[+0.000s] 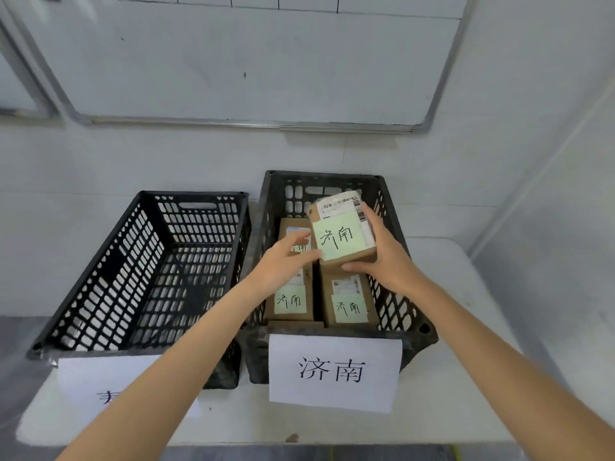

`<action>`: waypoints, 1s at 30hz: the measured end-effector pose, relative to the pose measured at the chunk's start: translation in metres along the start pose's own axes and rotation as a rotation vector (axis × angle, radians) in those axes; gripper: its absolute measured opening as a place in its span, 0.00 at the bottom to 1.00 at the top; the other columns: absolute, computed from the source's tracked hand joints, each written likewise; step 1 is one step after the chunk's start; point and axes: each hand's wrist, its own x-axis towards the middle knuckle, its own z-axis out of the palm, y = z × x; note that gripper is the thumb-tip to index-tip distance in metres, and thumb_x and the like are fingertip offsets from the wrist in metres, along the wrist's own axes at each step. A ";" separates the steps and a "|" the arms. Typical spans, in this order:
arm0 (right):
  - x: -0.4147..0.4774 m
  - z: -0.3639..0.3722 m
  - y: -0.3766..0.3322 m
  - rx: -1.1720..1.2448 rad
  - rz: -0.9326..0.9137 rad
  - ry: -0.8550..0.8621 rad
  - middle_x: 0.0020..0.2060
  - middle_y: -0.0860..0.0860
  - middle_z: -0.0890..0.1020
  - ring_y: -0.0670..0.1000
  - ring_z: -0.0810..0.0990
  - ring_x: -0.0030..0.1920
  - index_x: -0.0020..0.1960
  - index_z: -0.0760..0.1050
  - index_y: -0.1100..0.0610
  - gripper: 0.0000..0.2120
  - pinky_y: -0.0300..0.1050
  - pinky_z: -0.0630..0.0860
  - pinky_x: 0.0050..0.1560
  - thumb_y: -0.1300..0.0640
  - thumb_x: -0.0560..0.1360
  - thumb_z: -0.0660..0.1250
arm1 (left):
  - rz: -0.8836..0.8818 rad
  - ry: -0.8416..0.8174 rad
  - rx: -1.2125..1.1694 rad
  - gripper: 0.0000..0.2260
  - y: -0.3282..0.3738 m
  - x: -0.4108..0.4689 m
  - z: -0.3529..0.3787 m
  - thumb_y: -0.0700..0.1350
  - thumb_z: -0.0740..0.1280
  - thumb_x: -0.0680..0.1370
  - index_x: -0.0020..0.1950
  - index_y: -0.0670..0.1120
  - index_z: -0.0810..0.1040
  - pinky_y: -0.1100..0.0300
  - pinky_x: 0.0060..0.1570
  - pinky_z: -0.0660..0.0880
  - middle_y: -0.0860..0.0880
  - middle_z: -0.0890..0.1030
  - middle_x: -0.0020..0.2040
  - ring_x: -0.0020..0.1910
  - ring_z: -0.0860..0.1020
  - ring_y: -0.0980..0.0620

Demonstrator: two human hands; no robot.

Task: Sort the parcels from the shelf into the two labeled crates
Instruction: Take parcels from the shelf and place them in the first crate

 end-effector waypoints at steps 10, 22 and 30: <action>0.025 -0.025 0.058 -0.688 -0.250 -0.390 0.79 0.47 0.47 0.53 0.58 0.76 0.76 0.33 0.35 0.56 0.54 0.69 0.70 0.51 0.70 0.76 | -0.076 0.131 0.224 0.24 -0.027 0.033 -0.006 0.49 0.65 0.80 0.75 0.49 0.64 0.61 0.58 0.66 0.50 0.72 0.69 0.66 0.71 0.51; 0.043 -0.016 0.094 -0.960 -0.735 -0.773 0.79 0.56 0.45 0.57 0.55 0.77 0.77 0.31 0.37 0.53 0.53 0.62 0.72 0.57 0.75 0.72 | -0.186 0.019 0.429 0.26 -0.061 0.067 0.006 0.49 0.65 0.80 0.76 0.47 0.61 0.50 0.67 0.68 0.48 0.71 0.71 0.69 0.70 0.49; 0.043 -0.012 0.111 -0.914 -0.837 -0.919 0.79 0.57 0.46 0.60 0.55 0.76 0.75 0.29 0.35 0.56 0.58 0.63 0.73 0.63 0.75 0.71 | -0.083 -0.209 0.731 0.23 -0.070 0.095 0.029 0.50 0.63 0.80 0.74 0.46 0.66 0.48 0.68 0.67 0.47 0.70 0.72 0.70 0.69 0.47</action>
